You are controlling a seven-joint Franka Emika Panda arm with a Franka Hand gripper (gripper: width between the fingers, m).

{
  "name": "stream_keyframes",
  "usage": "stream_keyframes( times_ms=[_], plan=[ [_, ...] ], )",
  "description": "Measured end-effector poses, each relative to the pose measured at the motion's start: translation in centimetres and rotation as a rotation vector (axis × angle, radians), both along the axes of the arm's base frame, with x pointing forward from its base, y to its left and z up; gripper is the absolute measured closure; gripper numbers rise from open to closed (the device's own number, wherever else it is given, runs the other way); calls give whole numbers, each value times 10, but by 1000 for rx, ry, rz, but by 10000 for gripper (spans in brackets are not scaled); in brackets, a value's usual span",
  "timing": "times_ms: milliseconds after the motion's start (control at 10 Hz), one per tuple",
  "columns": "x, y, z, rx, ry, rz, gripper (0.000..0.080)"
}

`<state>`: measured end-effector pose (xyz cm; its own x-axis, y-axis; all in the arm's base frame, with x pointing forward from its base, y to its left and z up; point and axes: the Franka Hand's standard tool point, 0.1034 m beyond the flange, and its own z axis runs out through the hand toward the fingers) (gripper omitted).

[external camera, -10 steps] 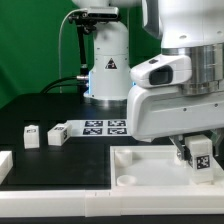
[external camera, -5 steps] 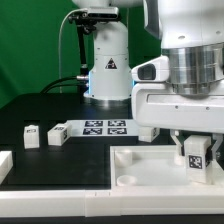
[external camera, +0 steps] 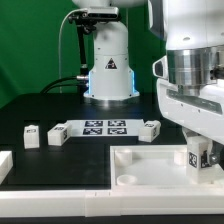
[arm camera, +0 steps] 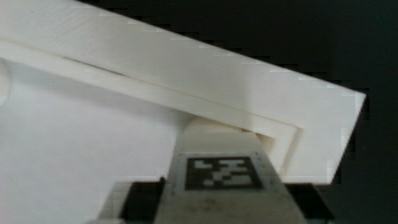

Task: Assemble one leg

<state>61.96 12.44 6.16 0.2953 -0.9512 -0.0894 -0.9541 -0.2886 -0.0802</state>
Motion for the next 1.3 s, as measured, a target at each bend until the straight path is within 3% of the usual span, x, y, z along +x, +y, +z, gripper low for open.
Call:
stream_keyframes(
  times_ms=[400, 500, 600, 1300],
  plan=[
    [0, 2, 0, 3, -4, 35, 463],
    [0, 2, 1, -1, -14, 124, 255],
    [0, 2, 1, -7, -27, 230, 180],
    [1, 1, 5, -62, -104, 1148, 150]
  ],
)
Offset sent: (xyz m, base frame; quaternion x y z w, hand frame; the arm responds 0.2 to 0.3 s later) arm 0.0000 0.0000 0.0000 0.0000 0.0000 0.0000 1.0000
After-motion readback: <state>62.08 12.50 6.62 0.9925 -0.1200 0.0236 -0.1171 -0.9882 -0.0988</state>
